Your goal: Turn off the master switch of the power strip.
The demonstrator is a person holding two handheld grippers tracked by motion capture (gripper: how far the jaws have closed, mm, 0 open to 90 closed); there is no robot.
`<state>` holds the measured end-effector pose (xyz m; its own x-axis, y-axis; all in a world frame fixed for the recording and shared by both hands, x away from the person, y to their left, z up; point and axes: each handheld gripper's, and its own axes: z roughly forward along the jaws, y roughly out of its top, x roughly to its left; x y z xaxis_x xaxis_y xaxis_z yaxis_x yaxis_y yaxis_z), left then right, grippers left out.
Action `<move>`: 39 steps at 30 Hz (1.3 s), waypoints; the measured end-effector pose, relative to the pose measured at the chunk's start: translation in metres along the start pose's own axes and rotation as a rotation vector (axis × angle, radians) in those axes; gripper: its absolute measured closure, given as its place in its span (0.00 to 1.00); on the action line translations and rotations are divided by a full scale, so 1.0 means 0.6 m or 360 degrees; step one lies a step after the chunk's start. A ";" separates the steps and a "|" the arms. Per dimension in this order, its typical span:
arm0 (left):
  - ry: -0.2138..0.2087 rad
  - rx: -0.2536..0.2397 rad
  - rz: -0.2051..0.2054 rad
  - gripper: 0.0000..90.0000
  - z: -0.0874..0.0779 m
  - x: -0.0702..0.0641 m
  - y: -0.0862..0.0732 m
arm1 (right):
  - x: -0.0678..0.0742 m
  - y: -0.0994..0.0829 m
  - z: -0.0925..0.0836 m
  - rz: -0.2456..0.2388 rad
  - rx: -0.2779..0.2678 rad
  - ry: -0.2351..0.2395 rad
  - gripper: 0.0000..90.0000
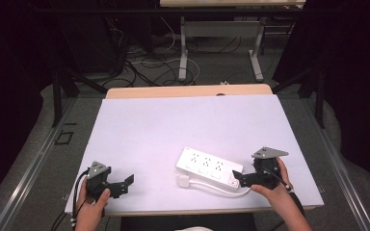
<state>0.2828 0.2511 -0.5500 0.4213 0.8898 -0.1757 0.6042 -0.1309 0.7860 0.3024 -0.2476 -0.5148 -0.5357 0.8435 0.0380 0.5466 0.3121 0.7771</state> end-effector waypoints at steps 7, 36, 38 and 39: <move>0.0008 -0.0020 -0.0012 0.01 -0.001 0.000 -0.001 | -0.015 -0.007 -0.004 0.0000 -0.0020 -0.0054 0.00; 0.0019 -0.0023 -0.0040 0.01 -0.006 0.004 -0.002 | -0.084 -0.032 -0.025 0.0135 -0.0042 -0.0162 0.00; 0.0019 -0.0023 -0.0041 0.01 -0.005 0.004 -0.002 | -0.090 -0.035 -0.027 0.0148 -0.0050 -0.0177 0.00; 0.0021 -0.0028 -0.0041 0.01 -0.005 0.004 -0.002 | -0.093 -0.036 -0.028 0.0159 -0.0052 -0.0182 0.00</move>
<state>0.2809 0.2548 -0.5498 0.3966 0.8985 -0.1881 0.6028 -0.1003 0.7916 0.3095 -0.3088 -0.5230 -0.4019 0.9146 0.0456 0.5713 0.2115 0.7930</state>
